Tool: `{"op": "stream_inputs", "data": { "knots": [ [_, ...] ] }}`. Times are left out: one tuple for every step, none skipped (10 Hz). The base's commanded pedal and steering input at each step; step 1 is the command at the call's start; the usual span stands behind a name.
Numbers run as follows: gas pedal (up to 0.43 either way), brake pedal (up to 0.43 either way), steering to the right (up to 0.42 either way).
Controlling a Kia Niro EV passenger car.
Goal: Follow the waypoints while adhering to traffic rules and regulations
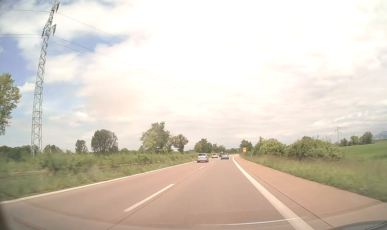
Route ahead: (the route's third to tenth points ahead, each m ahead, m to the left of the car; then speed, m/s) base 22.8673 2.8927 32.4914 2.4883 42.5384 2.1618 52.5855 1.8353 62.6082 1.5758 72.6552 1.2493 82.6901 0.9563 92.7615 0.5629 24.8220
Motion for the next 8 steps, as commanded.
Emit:
{"op": "stream_inputs", "data": {
  "knots": [
    [0.197,0.000,0.000],
    [0.197,0.000,0.000],
    [0.197,0.000,0.000],
    [0.197,0.000,0.001],
    [0.197,0.000,0.001],
    [0.197,0.000,0.002],
    [0.197,0.000,0.003],
    [0.197,0.000,0.003]
  ]
}}
